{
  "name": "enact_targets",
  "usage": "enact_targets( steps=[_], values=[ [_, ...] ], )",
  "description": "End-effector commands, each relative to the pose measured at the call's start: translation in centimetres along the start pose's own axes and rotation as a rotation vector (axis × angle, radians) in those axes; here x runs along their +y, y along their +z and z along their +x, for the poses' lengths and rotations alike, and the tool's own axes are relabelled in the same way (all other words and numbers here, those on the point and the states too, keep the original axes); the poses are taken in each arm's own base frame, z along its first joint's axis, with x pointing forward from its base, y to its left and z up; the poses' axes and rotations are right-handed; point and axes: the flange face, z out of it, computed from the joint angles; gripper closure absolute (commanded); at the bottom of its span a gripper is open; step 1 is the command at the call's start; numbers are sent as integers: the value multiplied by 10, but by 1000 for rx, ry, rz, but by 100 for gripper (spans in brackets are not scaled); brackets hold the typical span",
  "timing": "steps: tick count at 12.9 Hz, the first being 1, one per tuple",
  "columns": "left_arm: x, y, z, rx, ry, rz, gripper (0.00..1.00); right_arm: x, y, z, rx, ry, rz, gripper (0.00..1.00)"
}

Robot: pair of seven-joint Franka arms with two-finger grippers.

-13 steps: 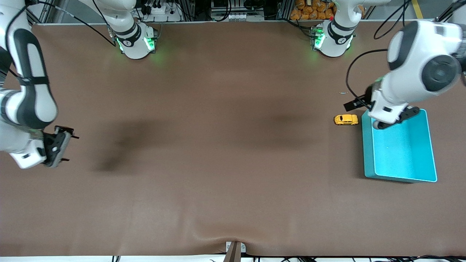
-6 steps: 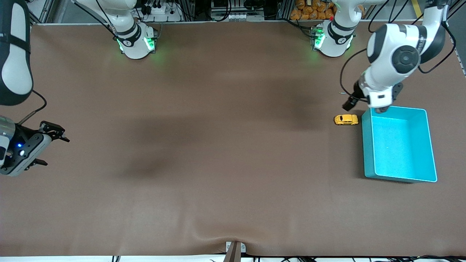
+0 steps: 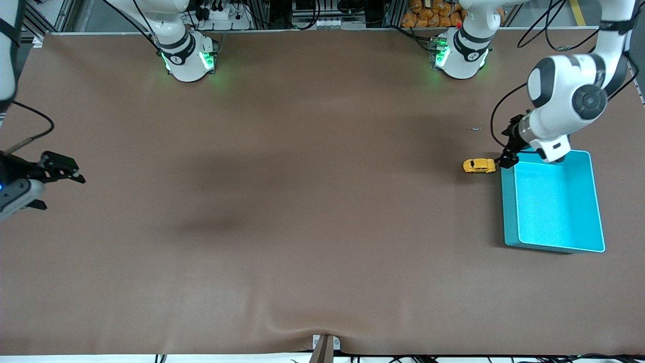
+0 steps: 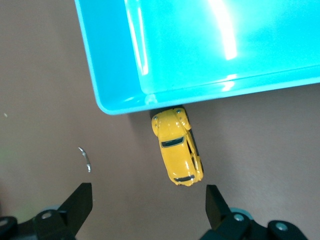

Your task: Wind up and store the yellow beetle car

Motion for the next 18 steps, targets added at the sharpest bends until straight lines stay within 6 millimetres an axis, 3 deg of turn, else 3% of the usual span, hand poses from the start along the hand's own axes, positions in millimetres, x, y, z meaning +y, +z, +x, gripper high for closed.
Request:
enact_targets(
  steps=[1,2,4,6,8,9,10,14,17,18],
  values=[
    [1,34,-9,-15,-79,-35,0,-11,-40,-11,34,201,-9,0],
    [-2,50,-10,-16,-86,-45,0,-20,-65,-23,66,320,-24,0],
    [-2,69,-7,-11,-113,-95,0,-34,-85,-39,43,426,-33,0],
    [0,79,-3,-14,-124,-112,0,-37,-93,-52,42,433,-35,0],
    [0,87,13,-16,-168,-142,0,-42,-85,-67,53,447,-43,0],
    [2,94,14,-19,-215,-158,53,-51,-80,-76,82,456,-59,0],
    [3,96,13,-18,-229,-170,100,-59,-72,-86,114,460,-79,0],
    [10,88,-3,-18,-205,-180,100,-60,-64,-107,131,518,-81,0],
    [25,62,-38,-17,-159,-192,100,-57,-65,-117,115,538,-67,0],
    [33,50,-41,-16,-149,-182,100,-56,-65,-117,116,539,-68,0]
  ],
)
